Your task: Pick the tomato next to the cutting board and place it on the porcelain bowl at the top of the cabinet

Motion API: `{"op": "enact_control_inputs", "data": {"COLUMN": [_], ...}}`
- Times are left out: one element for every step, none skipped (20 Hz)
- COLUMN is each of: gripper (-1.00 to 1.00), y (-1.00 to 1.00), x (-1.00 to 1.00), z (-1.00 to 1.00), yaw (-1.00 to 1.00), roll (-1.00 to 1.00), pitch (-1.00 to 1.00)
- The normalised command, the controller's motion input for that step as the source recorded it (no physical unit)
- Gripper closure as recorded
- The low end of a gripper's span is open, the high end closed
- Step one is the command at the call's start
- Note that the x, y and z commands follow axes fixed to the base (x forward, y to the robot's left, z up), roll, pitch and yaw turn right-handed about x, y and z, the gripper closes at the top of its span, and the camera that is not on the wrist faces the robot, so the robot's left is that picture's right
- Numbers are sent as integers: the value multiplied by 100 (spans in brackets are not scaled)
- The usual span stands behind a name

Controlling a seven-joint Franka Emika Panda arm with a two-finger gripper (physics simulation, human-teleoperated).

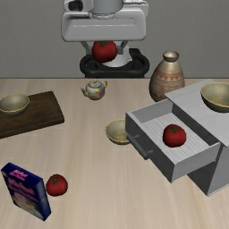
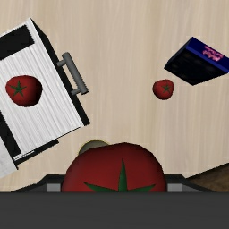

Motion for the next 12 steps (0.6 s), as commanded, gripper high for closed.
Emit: {"op": "enact_control_inputs", "data": {"gripper": [100, 100, 100, 100, 100, 100, 100, 100, 100, 100, 100, 100], "y": [100, 100, 100, 100, 100, 100, 100, 100, 100, 100, 100, 100], "x": [0, 0, 0, 0, 0, 0, 0, 0, 0, 0, 0, 0], "z": [0, 0, 0, 0, 0, 0, 0, 0, 0, 0, 0, 0], "yaw": [0, 0, 0, 0, 0, 0, 0, 0, 0, 0, 0, 0], "roll": [0, 0, 0, 0, 0, 0, 0, 0, 0, 0, 0, 0], "pitch": [0, 0, 0, 0, 0, 0, 0, 0, 0, 0, 0, 0]}}
